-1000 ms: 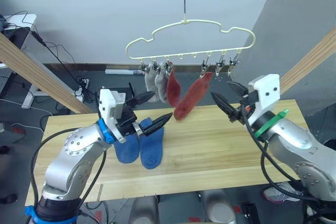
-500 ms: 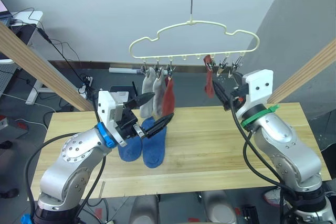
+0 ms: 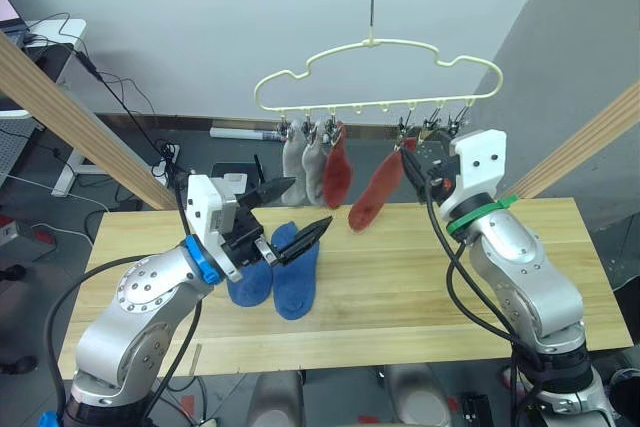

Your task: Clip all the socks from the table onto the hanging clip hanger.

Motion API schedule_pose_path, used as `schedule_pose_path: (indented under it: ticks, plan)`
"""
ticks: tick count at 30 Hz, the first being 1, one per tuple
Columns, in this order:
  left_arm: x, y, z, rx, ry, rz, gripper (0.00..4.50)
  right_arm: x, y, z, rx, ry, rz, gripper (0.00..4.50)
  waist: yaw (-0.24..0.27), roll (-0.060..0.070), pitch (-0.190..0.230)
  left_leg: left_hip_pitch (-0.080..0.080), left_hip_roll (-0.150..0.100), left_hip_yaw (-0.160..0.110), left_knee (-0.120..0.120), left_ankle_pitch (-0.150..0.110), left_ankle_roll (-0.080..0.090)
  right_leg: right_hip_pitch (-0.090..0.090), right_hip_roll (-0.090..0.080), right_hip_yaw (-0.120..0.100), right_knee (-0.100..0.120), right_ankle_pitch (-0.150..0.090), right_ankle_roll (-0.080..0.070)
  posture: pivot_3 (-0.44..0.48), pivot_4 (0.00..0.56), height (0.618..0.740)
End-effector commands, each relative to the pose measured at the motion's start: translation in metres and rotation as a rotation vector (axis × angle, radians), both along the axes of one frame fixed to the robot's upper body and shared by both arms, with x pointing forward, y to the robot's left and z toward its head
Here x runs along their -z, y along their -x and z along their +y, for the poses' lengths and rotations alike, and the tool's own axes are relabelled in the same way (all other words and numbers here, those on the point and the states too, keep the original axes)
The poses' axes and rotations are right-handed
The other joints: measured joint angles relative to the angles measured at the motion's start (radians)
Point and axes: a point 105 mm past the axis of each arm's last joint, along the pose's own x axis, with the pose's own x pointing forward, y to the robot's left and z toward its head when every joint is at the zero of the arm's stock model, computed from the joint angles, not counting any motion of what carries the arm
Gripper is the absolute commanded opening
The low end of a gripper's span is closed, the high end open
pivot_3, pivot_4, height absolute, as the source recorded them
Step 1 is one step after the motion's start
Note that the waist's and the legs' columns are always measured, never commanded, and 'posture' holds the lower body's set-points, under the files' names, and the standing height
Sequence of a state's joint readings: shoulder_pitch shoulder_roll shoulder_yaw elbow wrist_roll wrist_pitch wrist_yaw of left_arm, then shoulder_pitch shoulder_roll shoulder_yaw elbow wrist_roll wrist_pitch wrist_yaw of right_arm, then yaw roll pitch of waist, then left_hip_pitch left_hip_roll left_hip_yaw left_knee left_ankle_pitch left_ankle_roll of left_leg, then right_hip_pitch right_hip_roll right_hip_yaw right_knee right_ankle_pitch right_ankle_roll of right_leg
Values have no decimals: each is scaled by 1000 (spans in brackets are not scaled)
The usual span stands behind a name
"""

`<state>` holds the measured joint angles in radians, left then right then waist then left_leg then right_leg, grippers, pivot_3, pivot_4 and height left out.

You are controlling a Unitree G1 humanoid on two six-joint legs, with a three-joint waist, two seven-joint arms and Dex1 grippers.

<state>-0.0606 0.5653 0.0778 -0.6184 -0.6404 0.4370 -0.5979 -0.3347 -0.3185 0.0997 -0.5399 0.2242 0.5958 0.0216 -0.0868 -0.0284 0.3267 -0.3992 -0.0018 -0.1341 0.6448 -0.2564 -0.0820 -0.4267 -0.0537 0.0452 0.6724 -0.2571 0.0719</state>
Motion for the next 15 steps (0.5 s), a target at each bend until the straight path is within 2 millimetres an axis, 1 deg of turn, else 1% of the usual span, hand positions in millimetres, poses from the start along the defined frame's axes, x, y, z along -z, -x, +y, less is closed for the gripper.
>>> schedule_pose_path:
  ticks: [1,8,15]
  plan:
    - [-7,6,-6,17,0,-34,4500,-15,0,-3,20,5,-68,3298,0,0,0,0,0,0,0,0,0,0,0,0,0,0,0,-108,302,740]
    - [-6,7,-9,23,6,-25,4500,-16,-10,-8,75,49,-80,3298,0,0,0,0,0,0,0,0,0,0,0,0,0,0,0,-107,304,740]
    - [-5,8,-12,18,13,-15,4500,-19,-19,-12,131,39,-84,3298,0,0,0,0,0,0,0,0,0,0,0,0,0,0,0,-101,306,740]
